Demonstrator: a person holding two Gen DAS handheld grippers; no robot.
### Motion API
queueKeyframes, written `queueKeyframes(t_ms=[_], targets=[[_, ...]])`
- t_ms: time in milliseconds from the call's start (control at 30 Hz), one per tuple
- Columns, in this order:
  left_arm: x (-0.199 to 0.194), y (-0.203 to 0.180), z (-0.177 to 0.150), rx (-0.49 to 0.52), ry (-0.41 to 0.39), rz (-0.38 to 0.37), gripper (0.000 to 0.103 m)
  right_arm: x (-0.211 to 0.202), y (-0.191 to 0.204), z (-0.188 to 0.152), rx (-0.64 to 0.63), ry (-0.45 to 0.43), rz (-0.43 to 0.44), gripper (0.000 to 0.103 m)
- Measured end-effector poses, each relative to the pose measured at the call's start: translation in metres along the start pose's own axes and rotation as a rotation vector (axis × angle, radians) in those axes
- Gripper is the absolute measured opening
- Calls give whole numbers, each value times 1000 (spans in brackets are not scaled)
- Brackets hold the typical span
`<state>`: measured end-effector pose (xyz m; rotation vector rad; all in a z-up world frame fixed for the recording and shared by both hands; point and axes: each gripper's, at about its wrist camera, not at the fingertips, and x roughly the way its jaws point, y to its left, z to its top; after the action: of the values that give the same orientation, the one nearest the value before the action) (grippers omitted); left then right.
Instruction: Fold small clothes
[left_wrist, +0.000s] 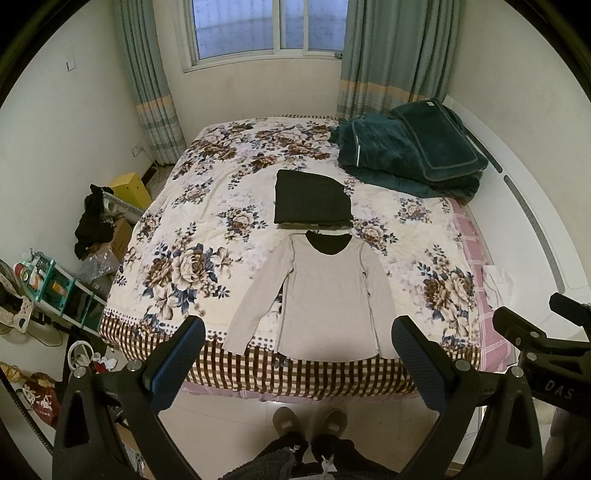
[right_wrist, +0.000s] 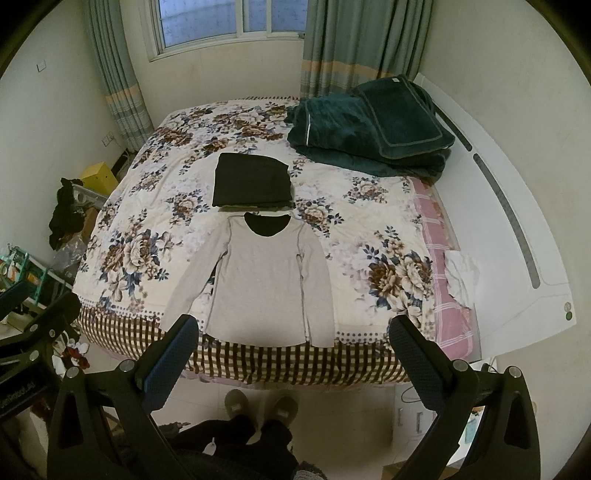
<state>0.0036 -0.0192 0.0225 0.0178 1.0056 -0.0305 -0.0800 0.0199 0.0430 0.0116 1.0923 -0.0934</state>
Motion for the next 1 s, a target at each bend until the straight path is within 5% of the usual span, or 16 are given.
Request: queueKeyframes(t_ms=[233,433,733,867,1000], targets=[[1,0,0,2,-14,10,103,-6,4,1,5,2,-1,103],[68,14,7,11,-73,110,103,30,-9,5,105,43,9,103],[251,35,-17,18,99,250,103,283,-127,-24,421,292,-54,103],[310,34,-34,3,170,307,103,412,-183,-70,533,469,27,102],[370,30,-57,-1,249,393,103,538,-212,-129,655,630,124,87]])
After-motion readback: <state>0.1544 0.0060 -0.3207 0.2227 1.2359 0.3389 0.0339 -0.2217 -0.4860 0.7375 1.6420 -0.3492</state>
